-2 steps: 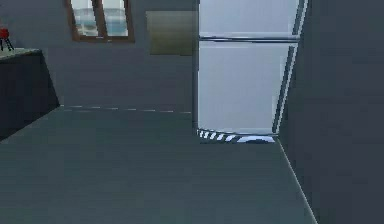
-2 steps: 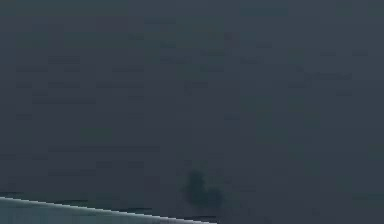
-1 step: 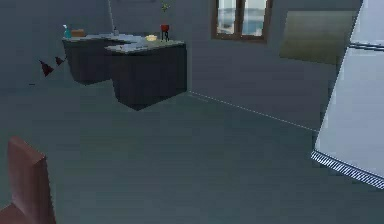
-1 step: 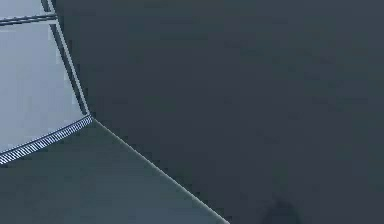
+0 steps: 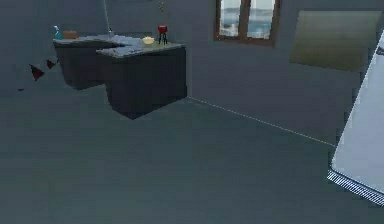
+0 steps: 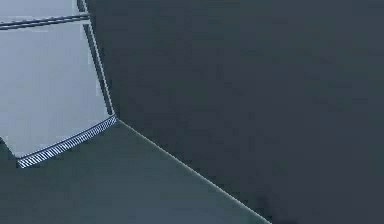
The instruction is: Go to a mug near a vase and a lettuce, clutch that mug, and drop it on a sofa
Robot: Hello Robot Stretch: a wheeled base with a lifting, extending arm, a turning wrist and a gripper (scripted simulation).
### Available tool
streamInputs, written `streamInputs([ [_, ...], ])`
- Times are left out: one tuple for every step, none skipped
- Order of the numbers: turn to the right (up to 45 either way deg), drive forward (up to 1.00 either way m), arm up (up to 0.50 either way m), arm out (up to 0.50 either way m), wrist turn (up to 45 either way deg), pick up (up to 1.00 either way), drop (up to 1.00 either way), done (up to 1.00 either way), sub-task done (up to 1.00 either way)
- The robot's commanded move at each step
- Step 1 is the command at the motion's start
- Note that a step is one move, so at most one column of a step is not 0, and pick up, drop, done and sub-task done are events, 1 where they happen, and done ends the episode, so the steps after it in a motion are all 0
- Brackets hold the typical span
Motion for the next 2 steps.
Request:
streamInputs([
  [-45.0,0.00,0.00,0.00,0.0,0.00,0.00,0.00,0.00],
  [-45.0,0.00,0.00,0.00,0.0,0.00,0.00,0.00,0.00],
])
